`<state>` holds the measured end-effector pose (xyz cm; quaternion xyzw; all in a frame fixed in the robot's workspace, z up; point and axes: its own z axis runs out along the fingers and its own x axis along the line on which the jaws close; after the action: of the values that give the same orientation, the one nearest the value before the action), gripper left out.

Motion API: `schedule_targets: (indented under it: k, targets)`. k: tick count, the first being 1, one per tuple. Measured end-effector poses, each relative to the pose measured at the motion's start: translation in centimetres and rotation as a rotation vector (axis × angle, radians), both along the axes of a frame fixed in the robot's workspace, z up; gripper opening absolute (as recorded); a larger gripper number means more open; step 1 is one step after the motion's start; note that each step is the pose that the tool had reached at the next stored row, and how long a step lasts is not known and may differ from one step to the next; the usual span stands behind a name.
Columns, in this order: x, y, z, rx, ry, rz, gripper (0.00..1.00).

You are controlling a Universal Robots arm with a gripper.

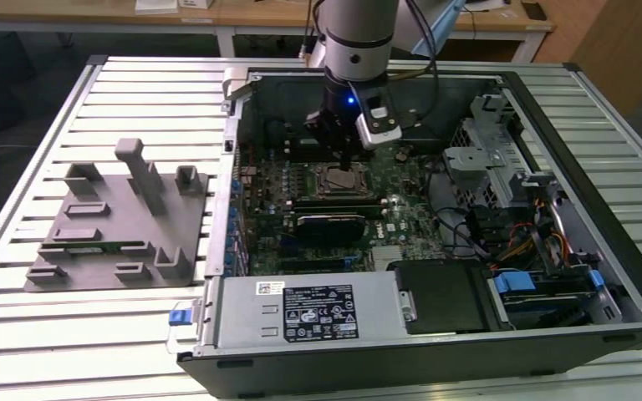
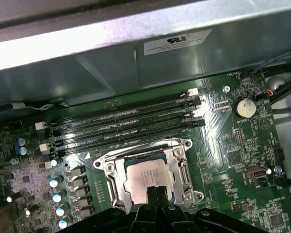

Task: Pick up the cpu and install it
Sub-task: 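Install the first cpu locking lever, then install the second cpu locking lever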

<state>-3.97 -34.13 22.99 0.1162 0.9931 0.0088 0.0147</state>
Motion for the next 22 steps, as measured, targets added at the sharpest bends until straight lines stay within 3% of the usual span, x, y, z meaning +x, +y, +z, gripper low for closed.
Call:
schedule_targets:
  k: [4, 9, 17, 22]
  targets:
    - [0.0, -0.32, 0.0, -0.0078, 0.0, 0.006, 0.11]
    - [-0.01, -0.64, 0.0, -0.0085, -0.0001, 0.013, 0.11]
    - [0.0, -0.66, 0.91, 0.0019, -0.0002, 0.018, 0.11]
    - [0.0, -0.65, 0.93, 0.0033, -0.0001, 0.018, 0.11]
